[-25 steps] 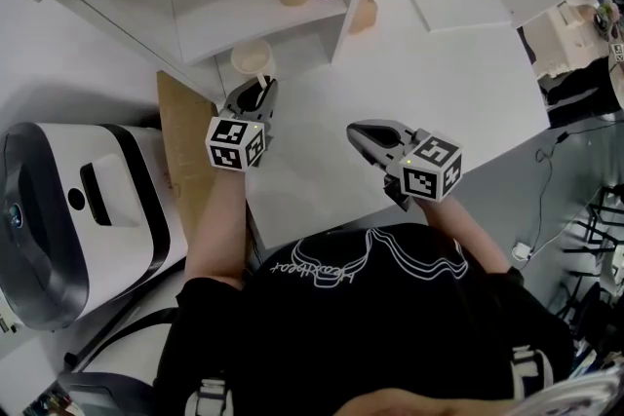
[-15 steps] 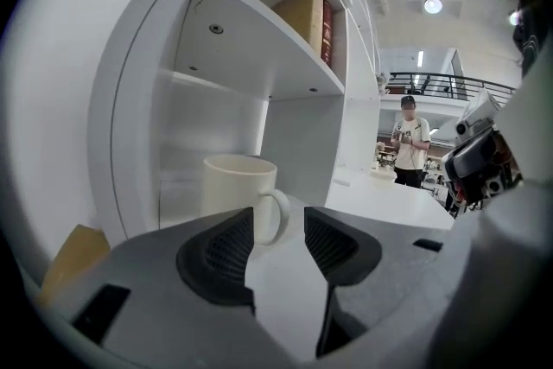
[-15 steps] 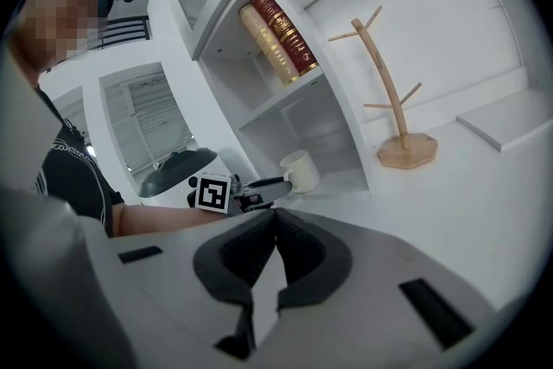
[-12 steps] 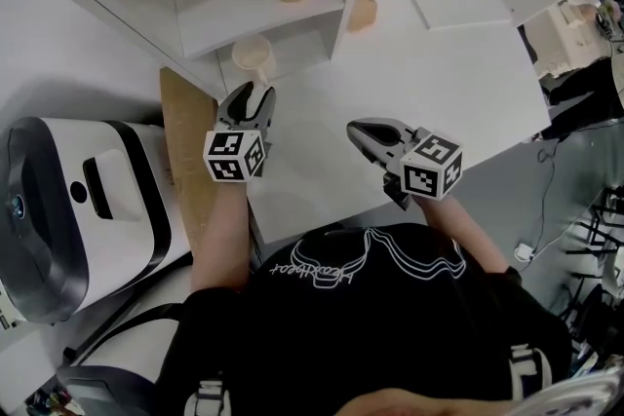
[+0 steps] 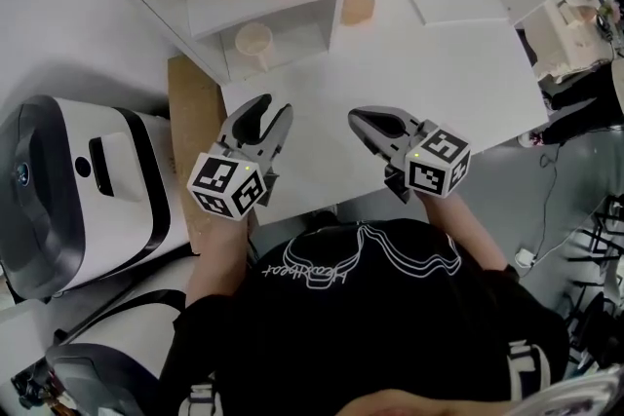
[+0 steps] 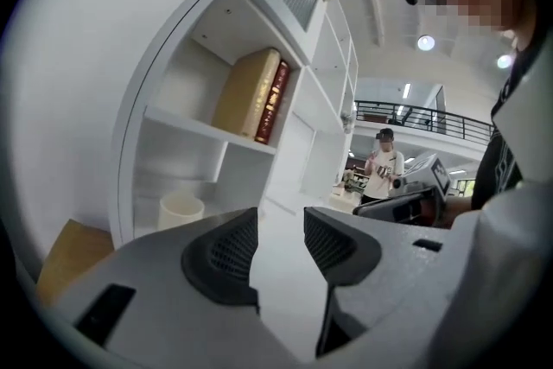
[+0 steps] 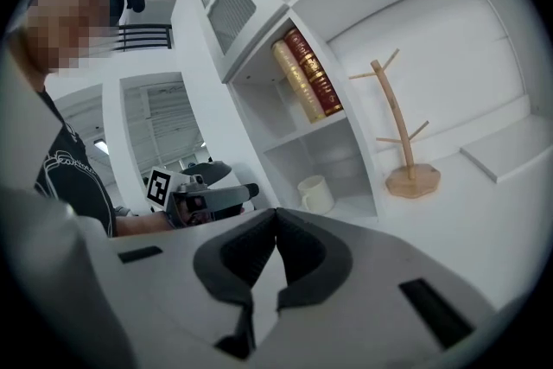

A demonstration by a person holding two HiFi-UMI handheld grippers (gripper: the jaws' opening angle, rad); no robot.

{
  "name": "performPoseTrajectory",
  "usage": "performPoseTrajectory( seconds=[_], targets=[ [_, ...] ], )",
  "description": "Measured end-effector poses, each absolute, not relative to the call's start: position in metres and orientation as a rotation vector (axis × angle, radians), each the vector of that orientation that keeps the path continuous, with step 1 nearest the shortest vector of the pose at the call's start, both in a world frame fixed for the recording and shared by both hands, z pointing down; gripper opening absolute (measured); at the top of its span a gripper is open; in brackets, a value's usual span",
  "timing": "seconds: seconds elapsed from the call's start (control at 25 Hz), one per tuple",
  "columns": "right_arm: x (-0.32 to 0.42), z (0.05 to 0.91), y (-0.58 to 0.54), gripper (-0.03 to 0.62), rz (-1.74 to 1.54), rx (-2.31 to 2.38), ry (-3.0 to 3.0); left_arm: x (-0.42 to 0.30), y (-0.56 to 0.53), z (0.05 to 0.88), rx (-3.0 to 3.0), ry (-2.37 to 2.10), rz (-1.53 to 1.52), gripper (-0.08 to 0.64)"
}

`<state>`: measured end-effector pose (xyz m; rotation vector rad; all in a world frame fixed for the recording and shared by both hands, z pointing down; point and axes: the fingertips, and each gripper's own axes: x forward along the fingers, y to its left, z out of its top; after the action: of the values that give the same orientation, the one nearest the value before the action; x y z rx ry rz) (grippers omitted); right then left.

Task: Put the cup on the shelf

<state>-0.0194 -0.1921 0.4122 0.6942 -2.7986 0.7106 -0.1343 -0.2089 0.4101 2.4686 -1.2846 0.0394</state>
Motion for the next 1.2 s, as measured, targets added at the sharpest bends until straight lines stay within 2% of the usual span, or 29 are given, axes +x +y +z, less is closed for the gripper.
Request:
performPoseTrajectory(
  seconds=[0.24, 0.48, 0.6, 1.2],
  targets=[
    [-0.014, 0.375, -0.165, 0.005, 0.659, 0.637, -2.888, -0.096, -0.159, 0.36, 2.504, -1.141, -0.113, 0.161],
    [-0.009, 0.346, -0.142, 0.005, 0.641, 0.556, -2.968, -0.066, -0.127, 0.339, 2.53, -1.083, -0.122, 0.043],
    [-0.008, 0.337, -0.131, 0.005, 0.63, 0.522, -2.992, -0.058, -0.117, 0.335, 2.532, -1.08, -0.106, 0.008],
    [-0.005, 0.329, -0.131, 0.005, 0.621, 0.53, -3.017, -0.051, -0.119, 0.337, 2.55, -1.139, -0.013, 0.005]
  ],
)
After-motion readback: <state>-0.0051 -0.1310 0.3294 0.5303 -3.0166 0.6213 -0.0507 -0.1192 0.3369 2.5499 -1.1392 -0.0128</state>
